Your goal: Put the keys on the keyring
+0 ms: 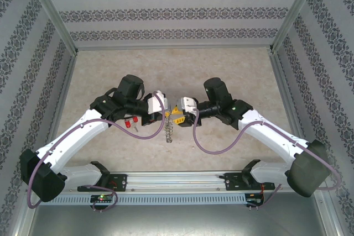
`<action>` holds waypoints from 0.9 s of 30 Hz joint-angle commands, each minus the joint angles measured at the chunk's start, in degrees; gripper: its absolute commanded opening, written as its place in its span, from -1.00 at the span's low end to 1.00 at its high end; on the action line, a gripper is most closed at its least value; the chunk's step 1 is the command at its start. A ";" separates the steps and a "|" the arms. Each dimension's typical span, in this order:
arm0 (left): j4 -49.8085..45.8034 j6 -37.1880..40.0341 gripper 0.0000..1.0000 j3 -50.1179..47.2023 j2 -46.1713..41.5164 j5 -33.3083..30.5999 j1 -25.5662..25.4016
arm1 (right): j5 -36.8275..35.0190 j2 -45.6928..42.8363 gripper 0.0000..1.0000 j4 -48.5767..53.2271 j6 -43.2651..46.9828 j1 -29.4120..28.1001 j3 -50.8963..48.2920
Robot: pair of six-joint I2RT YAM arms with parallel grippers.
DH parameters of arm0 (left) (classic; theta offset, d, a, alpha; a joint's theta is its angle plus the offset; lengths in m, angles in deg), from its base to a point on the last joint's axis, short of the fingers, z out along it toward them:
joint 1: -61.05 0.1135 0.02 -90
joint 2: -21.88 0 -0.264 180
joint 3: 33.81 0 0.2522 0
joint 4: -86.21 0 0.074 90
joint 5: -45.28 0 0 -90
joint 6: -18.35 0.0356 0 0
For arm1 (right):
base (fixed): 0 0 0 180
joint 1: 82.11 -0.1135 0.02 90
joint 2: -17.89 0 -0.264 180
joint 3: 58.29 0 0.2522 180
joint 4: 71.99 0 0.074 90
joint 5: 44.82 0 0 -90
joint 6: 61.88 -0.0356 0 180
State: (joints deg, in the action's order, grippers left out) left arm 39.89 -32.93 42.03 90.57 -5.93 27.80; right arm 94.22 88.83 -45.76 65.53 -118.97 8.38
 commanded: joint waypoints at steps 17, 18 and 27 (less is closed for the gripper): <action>1.00 0.77 -1.00 2.00 0.81 4.74 0.54 | 4.95 1.92 -0.29 -1.67 -3.13 2.15 2.07; 0.96 0.75 -1.00 2.08 0.99 4.88 0.56 | 5.31 2.16 -0.29 -1.67 -3.13 1.91 2.19; 2.50 -1.72 -1.00 1.75 0.78 5.90 0.56 | 5.89 3.59 -0.41 -1.60 -3.76 1.04 2.50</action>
State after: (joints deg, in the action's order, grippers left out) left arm 39.46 -33.12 42.47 92.43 -2.67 27.84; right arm 97.34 91.78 -47.71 61.90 -117.25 9.60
